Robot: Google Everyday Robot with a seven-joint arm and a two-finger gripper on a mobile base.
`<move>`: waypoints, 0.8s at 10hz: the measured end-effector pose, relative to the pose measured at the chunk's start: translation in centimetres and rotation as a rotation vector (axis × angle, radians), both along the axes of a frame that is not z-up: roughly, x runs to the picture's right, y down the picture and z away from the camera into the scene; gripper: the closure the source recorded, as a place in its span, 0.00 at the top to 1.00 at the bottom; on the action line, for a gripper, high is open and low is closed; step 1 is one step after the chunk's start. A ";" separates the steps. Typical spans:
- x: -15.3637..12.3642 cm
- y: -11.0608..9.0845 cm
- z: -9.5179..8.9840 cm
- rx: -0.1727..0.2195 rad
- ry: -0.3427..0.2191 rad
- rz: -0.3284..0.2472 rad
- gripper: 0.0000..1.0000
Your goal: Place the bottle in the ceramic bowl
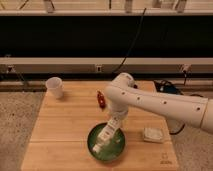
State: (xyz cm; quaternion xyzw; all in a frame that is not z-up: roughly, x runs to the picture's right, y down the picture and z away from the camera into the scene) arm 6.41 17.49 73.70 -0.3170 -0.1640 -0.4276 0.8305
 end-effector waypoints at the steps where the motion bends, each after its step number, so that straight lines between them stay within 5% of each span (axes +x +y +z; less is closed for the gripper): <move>1: 0.0 0.1 -0.1 0.000 -0.001 -0.002 0.58; 3: 0.0 0.1 -0.1 0.003 -0.003 -0.003 0.57; 6: 0.1 0.3 -0.2 0.004 -0.004 -0.006 0.75; 8: 0.1 0.4 -0.2 0.007 -0.006 -0.010 0.78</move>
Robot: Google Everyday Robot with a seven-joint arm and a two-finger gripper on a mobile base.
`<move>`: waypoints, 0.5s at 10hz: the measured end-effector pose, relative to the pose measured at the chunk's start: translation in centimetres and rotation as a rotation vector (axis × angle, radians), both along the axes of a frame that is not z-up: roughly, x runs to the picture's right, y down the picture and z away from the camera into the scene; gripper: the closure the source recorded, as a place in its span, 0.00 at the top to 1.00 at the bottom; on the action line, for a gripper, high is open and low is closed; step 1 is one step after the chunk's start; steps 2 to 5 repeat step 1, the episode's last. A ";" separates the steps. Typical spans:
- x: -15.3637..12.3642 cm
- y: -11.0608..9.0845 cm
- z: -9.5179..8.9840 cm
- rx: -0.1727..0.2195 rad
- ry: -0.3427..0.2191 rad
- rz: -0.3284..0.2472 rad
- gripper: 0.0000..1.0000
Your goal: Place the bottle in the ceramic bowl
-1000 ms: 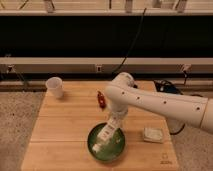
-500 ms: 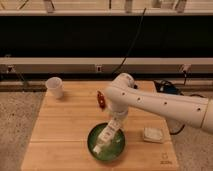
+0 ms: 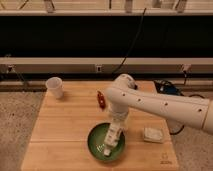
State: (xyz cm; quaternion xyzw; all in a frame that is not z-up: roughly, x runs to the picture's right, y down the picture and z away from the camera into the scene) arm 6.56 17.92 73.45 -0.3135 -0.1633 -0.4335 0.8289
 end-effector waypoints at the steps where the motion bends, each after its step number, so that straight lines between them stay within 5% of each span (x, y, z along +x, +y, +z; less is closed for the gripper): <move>1: 0.0 0.1 -0.1 0.000 -0.002 -0.006 0.80; 5: 0.0 0.1 -0.1 0.000 -0.002 -0.006 0.80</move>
